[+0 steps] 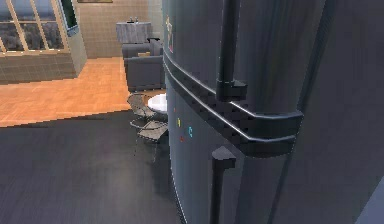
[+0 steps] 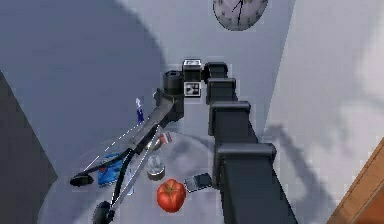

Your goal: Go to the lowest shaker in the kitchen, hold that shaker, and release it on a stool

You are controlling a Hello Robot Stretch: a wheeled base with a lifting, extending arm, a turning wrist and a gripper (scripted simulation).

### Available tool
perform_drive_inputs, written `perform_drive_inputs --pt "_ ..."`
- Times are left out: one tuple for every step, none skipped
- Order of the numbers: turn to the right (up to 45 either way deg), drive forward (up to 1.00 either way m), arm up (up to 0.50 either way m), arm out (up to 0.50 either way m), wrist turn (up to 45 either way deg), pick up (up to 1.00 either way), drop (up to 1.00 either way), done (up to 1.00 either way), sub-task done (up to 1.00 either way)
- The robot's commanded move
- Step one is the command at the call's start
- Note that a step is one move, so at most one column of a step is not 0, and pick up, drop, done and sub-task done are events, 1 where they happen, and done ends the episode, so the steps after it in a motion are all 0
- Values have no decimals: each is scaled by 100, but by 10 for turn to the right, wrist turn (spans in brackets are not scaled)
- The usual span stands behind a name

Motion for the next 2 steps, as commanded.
perform_drive_inputs --pt "0 0 0 0 450 0 0 0 0" --pt "0 0 0 0 450 0 0 0 0"
